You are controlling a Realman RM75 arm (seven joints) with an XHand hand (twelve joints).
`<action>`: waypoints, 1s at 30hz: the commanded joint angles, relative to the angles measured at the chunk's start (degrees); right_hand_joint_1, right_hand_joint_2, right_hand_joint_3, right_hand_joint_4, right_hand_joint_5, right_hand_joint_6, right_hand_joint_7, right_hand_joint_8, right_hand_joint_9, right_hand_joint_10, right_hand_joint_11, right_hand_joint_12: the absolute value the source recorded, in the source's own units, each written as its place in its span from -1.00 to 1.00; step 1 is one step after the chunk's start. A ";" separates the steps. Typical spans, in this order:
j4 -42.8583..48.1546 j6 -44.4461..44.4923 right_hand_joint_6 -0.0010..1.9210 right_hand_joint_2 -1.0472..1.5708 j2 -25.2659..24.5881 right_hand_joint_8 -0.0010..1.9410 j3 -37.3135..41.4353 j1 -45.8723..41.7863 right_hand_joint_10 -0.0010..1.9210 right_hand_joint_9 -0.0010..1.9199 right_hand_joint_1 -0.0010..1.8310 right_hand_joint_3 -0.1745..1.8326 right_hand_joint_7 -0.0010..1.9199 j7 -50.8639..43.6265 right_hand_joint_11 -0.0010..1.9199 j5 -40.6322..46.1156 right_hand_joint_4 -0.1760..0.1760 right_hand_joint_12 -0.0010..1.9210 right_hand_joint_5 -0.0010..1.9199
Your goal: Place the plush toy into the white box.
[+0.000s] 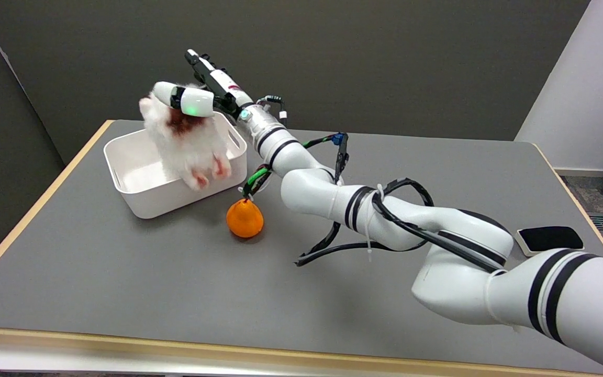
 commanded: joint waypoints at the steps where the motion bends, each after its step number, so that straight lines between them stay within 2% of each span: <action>1: 0.27 -3.33 -1.00 0.22 -0.94 -1.00 0.09 1.29 -1.00 -1.00 -0.42 -0.17 -1.00 -0.39 -1.00 -4.63 -0.01 -0.11 -1.00; 4: 0.27 -3.19 -1.00 0.21 -0.85 -1.00 0.25 1.24 -1.00 -1.00 -0.45 -0.23 -1.00 -0.39 -1.00 -4.81 -0.07 -0.28 -1.00; 8: 1.12 -1.33 -1.00 0.21 -0.47 -1.00 0.94 0.23 -1.00 -1.00 -0.46 -0.23 -1.00 -0.39 -1.00 -4.82 -0.09 -0.33 -1.00; 13: 6.82 9.01 -1.00 0.22 3.10 -1.00 6.01 -3.21 -1.00 -1.00 -0.46 -0.23 -1.00 -2.31 -1.00 -6.22 -0.11 -0.36 -1.00; 15: 12.93 12.73 -1.00 0.22 6.13 -1.00 10.50 -5.98 -1.00 -1.00 -0.46 -0.22 -1.00 -7.04 -1.00 -7.20 -0.14 -0.37 -1.00; 20: 24.61 13.04 -1.00 0.24 13.98 -1.00 19.01 -12.18 -1.00 -1.00 -0.47 -0.19 -1.00 -9.89 -1.00 -6.50 -0.22 -0.38 -1.00; 25: 30.03 13.91 -1.00 0.26 20.69 -1.00 23.87 -18.18 -1.00 -1.00 -0.51 -0.18 -1.00 -9.41 -1.00 -4.89 -0.23 -0.44 -1.00; 30: 32.00 22.10 -1.00 0.28 27.45 -1.00 24.38 -22.83 -1.00 -1.00 -0.58 -0.15 -1.00 -8.28 -1.00 -0.83 -0.21 -0.63 -1.00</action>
